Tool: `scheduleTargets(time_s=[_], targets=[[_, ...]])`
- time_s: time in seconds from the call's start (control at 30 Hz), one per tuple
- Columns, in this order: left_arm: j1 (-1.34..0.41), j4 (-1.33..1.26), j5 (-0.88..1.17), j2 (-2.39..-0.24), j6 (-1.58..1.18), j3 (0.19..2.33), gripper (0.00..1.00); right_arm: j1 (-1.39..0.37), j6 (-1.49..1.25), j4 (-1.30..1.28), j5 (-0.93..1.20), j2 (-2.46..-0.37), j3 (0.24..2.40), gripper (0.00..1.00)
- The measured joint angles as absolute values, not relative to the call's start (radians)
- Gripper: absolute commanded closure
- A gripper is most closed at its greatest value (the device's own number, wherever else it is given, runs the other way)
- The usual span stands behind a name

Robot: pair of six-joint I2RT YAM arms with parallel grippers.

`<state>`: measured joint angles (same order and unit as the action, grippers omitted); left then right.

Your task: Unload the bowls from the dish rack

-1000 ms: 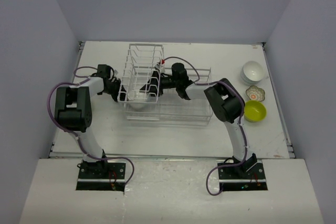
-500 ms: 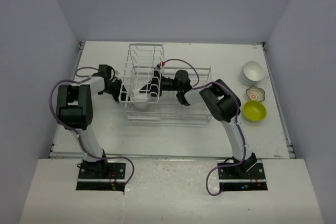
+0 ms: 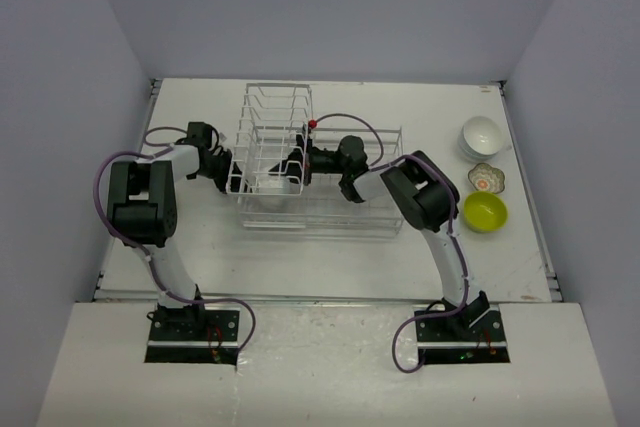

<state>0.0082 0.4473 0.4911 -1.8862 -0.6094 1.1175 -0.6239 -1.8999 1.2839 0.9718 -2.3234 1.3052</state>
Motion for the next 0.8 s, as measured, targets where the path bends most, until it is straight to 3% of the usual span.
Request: scheduleTargets(time_s=[0.4, 0.8], targets=[[0.008, 0.434, 0.498, -1.900, -0.617, 1.128, 1.00, -0.580, -1.740, 1.228, 1.027, -2.197, 1.160, 1.00], [0.008, 0.433, 0.500, -1.906, -0.617, 1.128, 1.00, -0.530, -1.340, 0.707, 1.071, -2.023, 1.176, 1.00]])
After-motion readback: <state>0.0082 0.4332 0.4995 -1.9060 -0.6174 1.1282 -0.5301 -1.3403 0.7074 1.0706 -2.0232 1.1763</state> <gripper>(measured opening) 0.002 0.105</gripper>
